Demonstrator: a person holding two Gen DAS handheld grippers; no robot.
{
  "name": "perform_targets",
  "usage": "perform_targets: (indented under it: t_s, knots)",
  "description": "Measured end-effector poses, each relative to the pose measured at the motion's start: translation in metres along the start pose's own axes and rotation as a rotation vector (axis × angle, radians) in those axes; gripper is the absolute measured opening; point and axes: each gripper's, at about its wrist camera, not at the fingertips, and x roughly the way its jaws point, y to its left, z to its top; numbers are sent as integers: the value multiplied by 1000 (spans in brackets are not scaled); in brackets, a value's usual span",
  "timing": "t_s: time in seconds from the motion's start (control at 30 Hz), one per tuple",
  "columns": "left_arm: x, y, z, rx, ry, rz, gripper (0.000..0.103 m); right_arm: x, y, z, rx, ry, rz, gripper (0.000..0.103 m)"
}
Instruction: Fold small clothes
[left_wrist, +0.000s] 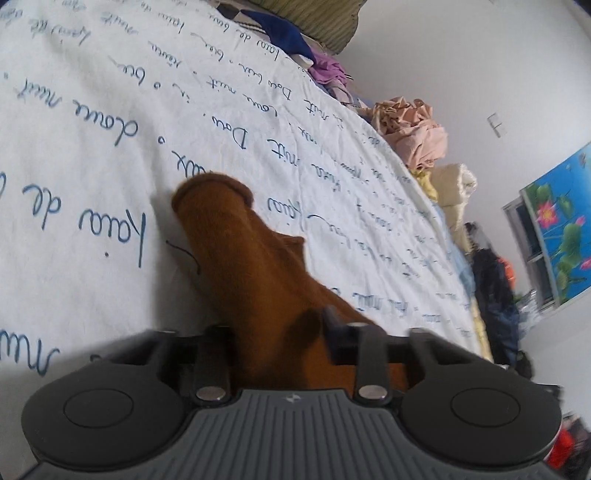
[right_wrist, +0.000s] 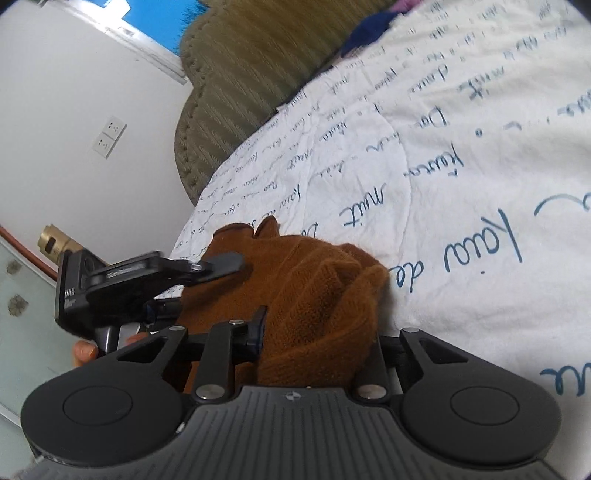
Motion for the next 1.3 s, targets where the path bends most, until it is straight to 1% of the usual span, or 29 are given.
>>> perform_targets:
  t_s: [0.03, 0.1, 0.17, 0.3, 0.37, 0.43, 0.47, 0.53, 0.63, 0.7, 0.77, 0.83, 0.93, 1.07, 1.1, 1.17, 1.23, 1.27, 1.3]
  knots:
    - [-1, -3, -1, 27, -14, 16, 12, -3, 3, -1, -25, -9, -10, 30]
    - [-6, -14, -5, 97, -54, 30, 10, -8, 10, -2, -78, -28, -30, 29]
    - [-11, -31, -7, 189, -95, 48, 10, -13, 20, -2, -139, -47, -55, 29]
    - [-17, -73, -8, 407, -197, 88, 10, -27, 39, 4, -265, -106, -112, 28]
    - [-13, -87, -4, 471, -225, 130, 11, -35, 41, 11, -290, -138, -133, 28]
    - [-2, -92, 5, 481, -234, 192, 11, -36, 36, 19, -271, -144, -150, 28]
    - [3, -91, 10, 468, -235, 230, 11, -34, 30, 23, -248, -135, -164, 28]
    - [9, -85, 19, 425, -230, 276, 12, -26, 15, 27, -197, -99, -189, 30]
    - [6, -76, 21, 381, -248, 333, 12, -21, 3, 23, -147, -100, -245, 46]
    - [-3, -73, 18, 384, -258, 350, 12, -28, 2, 22, -121, -140, -255, 52]
    - [-11, -72, 13, 388, -257, 385, 12, -37, 2, 20, -118, -169, -277, 59]
    - [-23, -69, 6, 385, -256, 398, 12, -49, 5, 18, -121, -199, -305, 62]
    - [-41, -69, -13, 381, -239, 389, 13, -69, 9, 13, -126, -230, -329, 62]
    - [-67, -74, -50, 438, -225, 396, 13, -97, 17, -5, -113, -259, -333, 63]
    - [-74, -75, -60, 452, -228, 392, 15, -104, 19, -11, -107, -260, -332, 63]
    - [-87, -76, -80, 474, -223, 379, 26, -115, 26, -25, -100, -255, -319, 63]
    - [-99, -75, -99, 483, -217, 363, 52, -125, 34, -40, -103, -234, -296, 63]
    - [-104, -74, -108, 496, -218, 354, 56, -128, 38, -49, -104, -220, -283, 63]
    - [-109, -75, -118, 514, -219, 347, 57, -131, 43, -57, -106, -207, -269, 63]
